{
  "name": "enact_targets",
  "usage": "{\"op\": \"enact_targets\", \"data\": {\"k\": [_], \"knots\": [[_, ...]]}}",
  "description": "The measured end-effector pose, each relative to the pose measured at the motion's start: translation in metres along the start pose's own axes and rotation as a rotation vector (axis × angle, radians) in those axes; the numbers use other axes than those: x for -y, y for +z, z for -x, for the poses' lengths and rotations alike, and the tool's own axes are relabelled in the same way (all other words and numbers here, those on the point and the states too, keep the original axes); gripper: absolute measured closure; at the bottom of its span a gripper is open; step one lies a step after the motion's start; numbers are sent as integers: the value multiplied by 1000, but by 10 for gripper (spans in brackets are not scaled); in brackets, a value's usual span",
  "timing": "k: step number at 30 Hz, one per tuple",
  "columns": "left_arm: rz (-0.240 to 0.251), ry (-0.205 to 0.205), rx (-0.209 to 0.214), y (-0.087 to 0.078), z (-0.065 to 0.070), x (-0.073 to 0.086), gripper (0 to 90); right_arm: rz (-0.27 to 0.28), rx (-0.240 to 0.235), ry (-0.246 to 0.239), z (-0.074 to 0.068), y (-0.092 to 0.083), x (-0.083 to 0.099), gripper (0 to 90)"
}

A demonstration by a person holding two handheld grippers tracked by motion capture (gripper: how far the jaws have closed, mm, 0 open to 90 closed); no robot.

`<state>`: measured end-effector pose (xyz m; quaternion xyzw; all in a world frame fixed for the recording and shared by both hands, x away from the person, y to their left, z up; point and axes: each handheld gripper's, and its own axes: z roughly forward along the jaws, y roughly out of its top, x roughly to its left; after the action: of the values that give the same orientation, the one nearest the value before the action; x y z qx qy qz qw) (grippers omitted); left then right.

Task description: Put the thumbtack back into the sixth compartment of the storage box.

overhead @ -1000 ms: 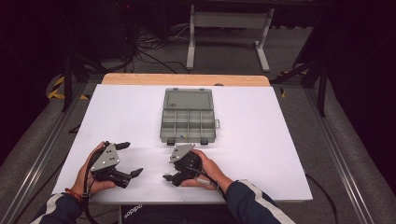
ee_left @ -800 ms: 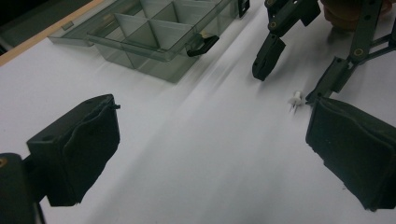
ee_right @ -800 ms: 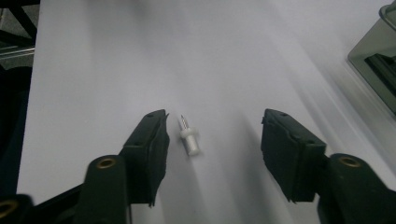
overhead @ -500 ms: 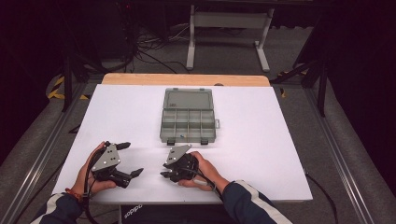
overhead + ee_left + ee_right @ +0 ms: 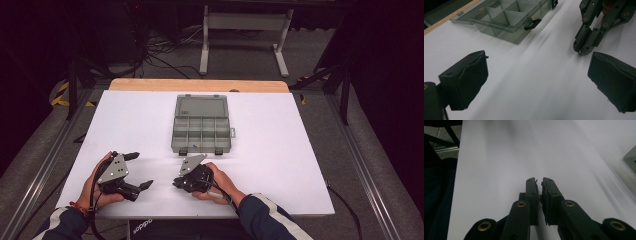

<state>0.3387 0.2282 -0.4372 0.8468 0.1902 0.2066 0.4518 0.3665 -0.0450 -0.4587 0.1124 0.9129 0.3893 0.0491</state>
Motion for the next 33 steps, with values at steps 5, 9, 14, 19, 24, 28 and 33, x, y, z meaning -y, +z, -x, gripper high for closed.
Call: {"op": "enact_targets", "data": {"k": [5, 9, 14, 19, 24, 28, 33], "knots": [[0, -2, 2, 0, 0, 0, 36, 8, 12, 5, 2, -4, 0, 842], [0, -2, 4, 0, 0, 0, 36, 21, 24, 10, 4, -9, -1, 842], [1, -3, 5, 0, 0, 0, 37, 33, 41, 8, 6, -14, -2, 842], [2, -4, 6, 0, 0, 0, 37, 46, 63, 15, 10, -21, -3, 842], [2, -6, 8, 0, 0, 0, 37, 55, 80, 20, 13, -26, -3, 842], [3, -6, 7, 0, 0, 0, 37, 60, 100, 22, 16, -31, -4, 842], [4, -7, 9, 0, 0, 0, 37, 79, 113, 22, 20, -38, -5, 843]]}}
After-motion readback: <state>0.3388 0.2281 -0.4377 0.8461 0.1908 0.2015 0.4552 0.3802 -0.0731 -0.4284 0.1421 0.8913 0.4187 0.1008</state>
